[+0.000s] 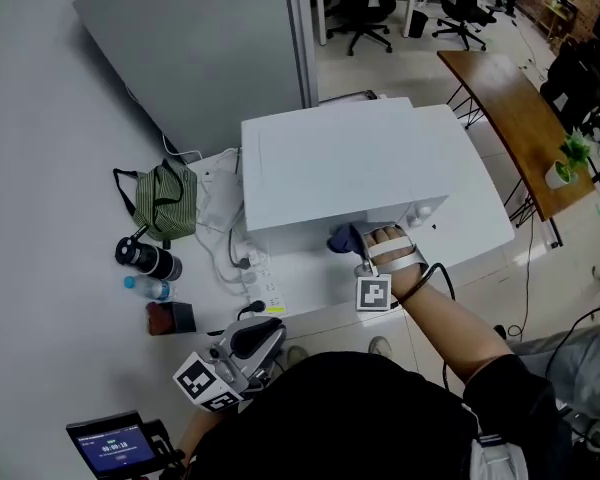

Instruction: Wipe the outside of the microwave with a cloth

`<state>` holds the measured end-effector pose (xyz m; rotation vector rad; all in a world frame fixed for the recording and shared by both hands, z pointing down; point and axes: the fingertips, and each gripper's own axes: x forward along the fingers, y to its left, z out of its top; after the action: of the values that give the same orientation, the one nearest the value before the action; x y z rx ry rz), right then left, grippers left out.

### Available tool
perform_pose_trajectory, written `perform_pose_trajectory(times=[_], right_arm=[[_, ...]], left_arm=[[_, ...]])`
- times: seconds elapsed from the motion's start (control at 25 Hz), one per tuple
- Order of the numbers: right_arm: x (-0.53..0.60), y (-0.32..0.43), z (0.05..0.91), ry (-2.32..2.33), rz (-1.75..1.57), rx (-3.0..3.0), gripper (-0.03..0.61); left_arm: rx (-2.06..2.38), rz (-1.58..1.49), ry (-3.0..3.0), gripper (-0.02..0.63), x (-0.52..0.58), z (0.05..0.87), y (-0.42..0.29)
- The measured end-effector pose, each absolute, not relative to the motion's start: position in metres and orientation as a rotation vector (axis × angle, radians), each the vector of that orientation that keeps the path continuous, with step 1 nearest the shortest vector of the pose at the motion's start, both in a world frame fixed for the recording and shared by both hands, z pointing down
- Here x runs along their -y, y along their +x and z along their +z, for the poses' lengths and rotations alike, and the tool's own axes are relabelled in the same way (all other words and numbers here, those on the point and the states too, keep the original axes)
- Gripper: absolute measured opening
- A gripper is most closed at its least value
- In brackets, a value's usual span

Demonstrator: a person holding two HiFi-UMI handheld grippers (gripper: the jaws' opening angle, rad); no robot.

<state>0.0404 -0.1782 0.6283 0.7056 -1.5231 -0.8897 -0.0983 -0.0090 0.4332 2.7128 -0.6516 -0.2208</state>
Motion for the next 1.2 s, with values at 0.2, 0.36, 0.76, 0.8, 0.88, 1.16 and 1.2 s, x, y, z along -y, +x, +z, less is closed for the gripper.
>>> perform_pose_trajectory(times=[0.2, 0.36, 0.76, 0.8, 0.88, 1.16, 1.2], right_arm=[[0.191, 0.154, 0.615, 0.832, -0.849, 1.333, 0.112], [0.191, 0.170, 0.609, 0.897, -0.735, 1.399, 0.097], [0.110, 0.044, 0.663, 0.702, 0.700, 2.212, 0.094], [0.107, 0.019, 0.670, 0.639, 0.794, 2.226, 0.094], [0.104, -0.032, 0.676, 0.523, 0.909, 2.245, 0.094], [0.135, -0.158, 0.671, 0.386, 1.311, 2.313, 0.094], [0.145, -0.163, 0.667, 0.409, 1.387, 2.338, 0.094]], left_arm=[[0.510, -0.199, 2.740, 0.044, 0.012, 0.428, -0.047], [0.445, -0.165, 2.750, 0.044, 0.010, 0.425, -0.022], [0.559, -0.207, 2.699, 0.044, 0.009, 0.435, -0.059], [0.581, -0.215, 2.689, 0.046, 0.008, 0.436, -0.067], [0.629, -0.223, 2.669, 0.044, 0.005, 0.444, -0.088], [0.783, -0.223, 2.603, 0.044, -0.005, 0.466, -0.160], [0.800, -0.224, 2.595, 0.044, -0.006, 0.467, -0.167]])
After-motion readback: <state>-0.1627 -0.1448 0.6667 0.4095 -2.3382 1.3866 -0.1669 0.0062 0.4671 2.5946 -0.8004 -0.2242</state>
